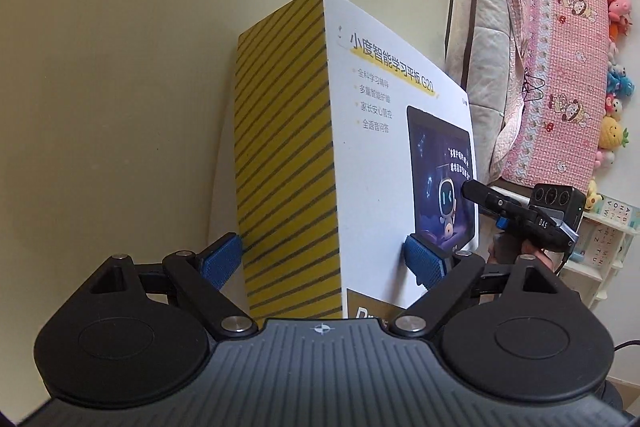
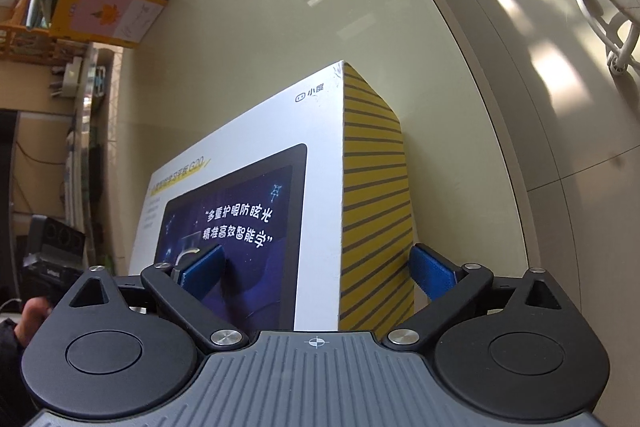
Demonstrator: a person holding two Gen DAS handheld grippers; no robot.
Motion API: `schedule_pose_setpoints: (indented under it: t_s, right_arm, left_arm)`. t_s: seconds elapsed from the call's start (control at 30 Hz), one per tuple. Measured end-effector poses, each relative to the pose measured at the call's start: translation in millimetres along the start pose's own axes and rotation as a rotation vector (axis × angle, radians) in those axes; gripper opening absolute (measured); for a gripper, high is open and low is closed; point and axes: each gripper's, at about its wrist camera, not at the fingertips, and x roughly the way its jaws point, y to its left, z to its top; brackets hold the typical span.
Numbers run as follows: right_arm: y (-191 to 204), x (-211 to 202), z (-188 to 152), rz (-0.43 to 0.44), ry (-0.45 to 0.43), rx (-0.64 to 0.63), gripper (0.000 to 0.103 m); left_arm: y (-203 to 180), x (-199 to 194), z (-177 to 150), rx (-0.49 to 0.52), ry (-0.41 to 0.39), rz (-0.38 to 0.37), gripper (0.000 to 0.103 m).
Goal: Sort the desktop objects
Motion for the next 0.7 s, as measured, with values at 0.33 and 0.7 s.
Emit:
schedule_pose_setpoints:
  t_s: [0.33, 0.7]
  right_arm:
    - [20.6, -21.1, -6.9, -0.049, -0.061, -0.157, 0.081]
    - [42.7, -39.0, -11.9, -0.063, -0.113, -0.258, 0.079]
  left_arm:
    - [-32.2, -10.5, -16.5, 0.126, -0.074, 0.088, 0.103]
    - [-59.1, -25.7, -29.6, 0.193, -0.146, 0.148, 0.103]
